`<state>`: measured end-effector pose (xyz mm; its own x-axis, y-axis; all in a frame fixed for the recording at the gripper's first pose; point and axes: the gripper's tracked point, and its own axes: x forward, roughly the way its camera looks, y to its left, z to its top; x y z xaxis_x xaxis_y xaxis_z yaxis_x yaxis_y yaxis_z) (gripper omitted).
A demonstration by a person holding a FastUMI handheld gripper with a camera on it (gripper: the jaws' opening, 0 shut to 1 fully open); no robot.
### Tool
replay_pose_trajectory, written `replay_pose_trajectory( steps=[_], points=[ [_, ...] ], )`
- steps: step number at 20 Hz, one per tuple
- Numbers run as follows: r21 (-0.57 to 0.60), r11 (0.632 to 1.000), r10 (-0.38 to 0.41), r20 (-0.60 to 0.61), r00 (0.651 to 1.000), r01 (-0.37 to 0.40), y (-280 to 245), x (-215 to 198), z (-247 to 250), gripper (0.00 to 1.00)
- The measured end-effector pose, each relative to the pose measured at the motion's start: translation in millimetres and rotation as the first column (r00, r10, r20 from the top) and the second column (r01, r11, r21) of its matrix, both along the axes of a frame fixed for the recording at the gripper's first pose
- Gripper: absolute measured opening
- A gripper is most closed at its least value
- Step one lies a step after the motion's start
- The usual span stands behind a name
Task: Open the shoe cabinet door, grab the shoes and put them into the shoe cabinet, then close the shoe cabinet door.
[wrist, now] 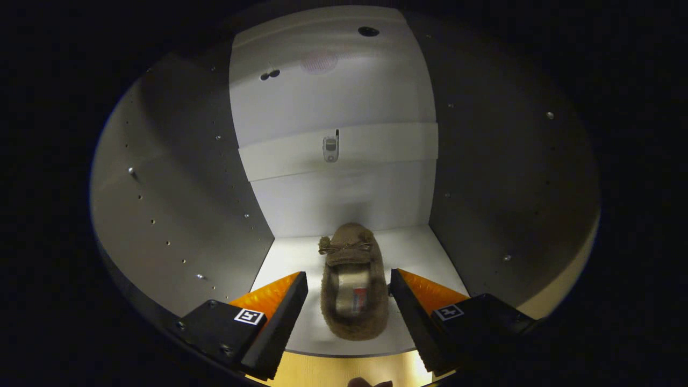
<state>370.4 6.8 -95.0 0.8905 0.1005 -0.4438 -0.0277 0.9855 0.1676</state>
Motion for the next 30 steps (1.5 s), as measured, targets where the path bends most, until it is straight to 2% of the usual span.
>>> replay_pose_trajectory(
  steps=[6, 12, 17, 24, 30],
  points=[
    [-0.015, 1.0, -0.008, 0.126, 0.992, 0.01, -4.1, -63.1, 43.3, 0.98],
    [-0.036, 0.998, -0.03, 0.296, 0.955, 0.043, -18.0, -176.2, 84.1, 0.98],
    [-0.064, 0.996, -0.028, 0.37, 0.929, 0.055, -32.7, -268.0, 95.5, 0.98],
    [-0.166, 0.983, -0.008, 0.401, 0.916, 0.081, -69.7, -377.4, 87.6, 0.98],
    [-0.12, 0.974, -0.133, 0.393, 0.91, 0.194, -140.3, -441.6, 78.8, 0.98]
  ],
)
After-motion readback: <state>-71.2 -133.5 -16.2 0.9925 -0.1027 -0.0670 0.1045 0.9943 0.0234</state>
